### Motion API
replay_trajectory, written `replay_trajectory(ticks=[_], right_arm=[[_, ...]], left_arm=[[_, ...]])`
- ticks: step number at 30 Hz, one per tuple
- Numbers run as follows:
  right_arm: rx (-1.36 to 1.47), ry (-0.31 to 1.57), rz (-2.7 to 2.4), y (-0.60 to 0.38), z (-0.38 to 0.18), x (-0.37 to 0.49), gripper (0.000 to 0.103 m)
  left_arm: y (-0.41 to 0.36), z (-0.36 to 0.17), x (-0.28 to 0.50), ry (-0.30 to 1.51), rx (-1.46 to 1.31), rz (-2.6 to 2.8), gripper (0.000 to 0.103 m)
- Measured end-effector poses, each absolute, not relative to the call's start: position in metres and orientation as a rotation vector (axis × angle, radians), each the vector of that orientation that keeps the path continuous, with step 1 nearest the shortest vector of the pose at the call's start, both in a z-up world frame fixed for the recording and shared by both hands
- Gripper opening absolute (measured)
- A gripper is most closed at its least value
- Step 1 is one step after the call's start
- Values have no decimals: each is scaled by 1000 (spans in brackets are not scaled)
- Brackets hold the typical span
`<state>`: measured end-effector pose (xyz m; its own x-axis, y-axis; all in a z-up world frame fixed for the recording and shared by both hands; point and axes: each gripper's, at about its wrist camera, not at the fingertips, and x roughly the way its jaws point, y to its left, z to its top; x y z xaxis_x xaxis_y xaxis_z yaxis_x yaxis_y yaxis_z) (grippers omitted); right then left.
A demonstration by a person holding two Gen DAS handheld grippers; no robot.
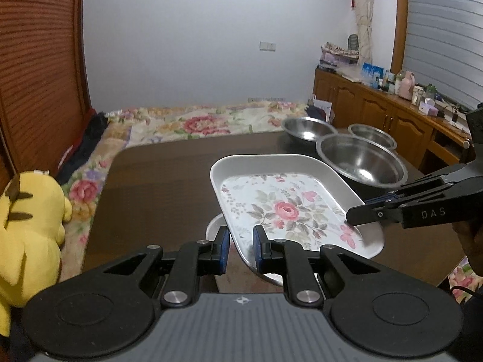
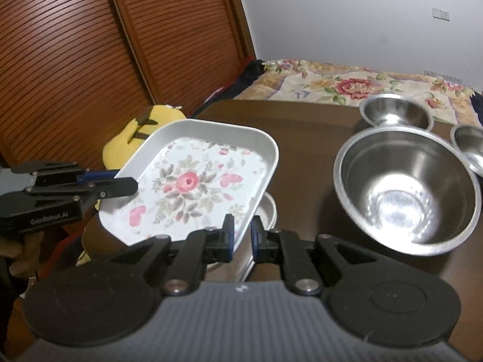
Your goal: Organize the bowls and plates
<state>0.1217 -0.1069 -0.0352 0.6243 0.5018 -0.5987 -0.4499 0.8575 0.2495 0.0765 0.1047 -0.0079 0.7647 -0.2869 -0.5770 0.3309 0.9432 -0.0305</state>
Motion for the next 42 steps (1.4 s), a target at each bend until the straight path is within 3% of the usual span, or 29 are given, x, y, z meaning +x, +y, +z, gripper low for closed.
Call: replay_trajectory(ticks=[42], right_arm=[[7,659,527,-92,-65,96,18]], left_arm=[[108,-60,83,689,123,-258,18]])
